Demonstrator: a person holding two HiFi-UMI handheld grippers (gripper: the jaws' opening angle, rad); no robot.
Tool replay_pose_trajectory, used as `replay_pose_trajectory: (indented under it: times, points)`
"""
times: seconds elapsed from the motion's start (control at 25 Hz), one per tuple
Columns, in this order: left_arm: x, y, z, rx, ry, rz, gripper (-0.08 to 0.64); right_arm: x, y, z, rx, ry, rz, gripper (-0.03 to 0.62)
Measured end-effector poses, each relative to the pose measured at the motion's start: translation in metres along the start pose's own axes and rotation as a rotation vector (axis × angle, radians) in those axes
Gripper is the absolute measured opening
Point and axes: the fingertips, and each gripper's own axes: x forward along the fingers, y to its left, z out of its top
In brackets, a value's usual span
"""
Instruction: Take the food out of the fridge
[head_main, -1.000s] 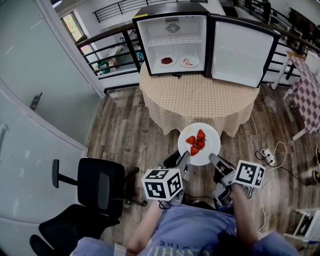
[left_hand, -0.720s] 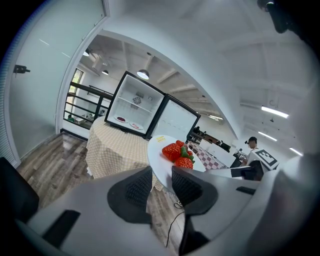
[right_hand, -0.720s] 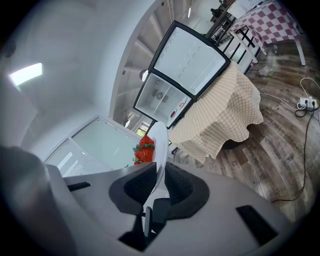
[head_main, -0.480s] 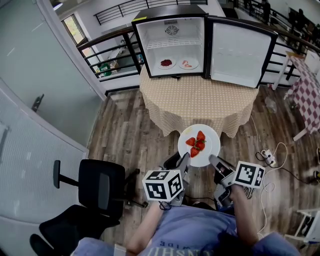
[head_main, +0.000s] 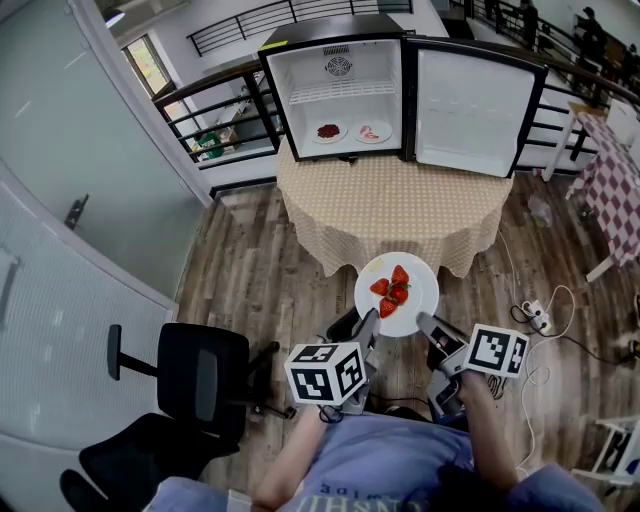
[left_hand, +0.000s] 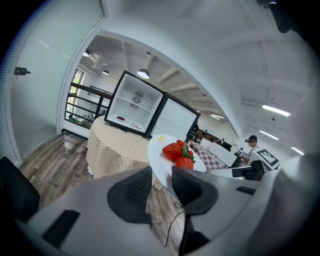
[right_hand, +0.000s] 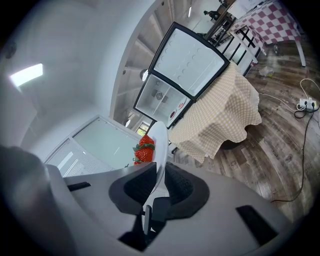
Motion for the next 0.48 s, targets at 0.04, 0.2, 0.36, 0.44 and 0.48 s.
replay_pose_trajectory:
  times: [0.04,0.2,0.36,0.44,0.48]
  points:
    - [0.000,-0.001,0.000,0.000,0.001,0.000,0.130,-0.001,0.001,0.000,0.005,-0.002,0.010,0.063]
    - [0.002,-0.006,-0.001,0.002,0.004,0.000,0.130,-0.006,-0.003,0.003,0.002,-0.002,-0.006,0.063]
    - [0.003,-0.010,-0.002,0.003,0.009,0.000,0.130,-0.010,-0.006,0.005,-0.007,-0.002,-0.015,0.063]
    - [0.004,-0.013,-0.004,0.002,0.012,0.002,0.130,-0.013,-0.006,0.005,-0.004,-0.002,-0.008,0.063]
    - [0.004,-0.014,-0.005,0.002,0.013,0.002,0.130,-0.014,-0.007,0.005,-0.002,-0.002,-0.007,0.063]
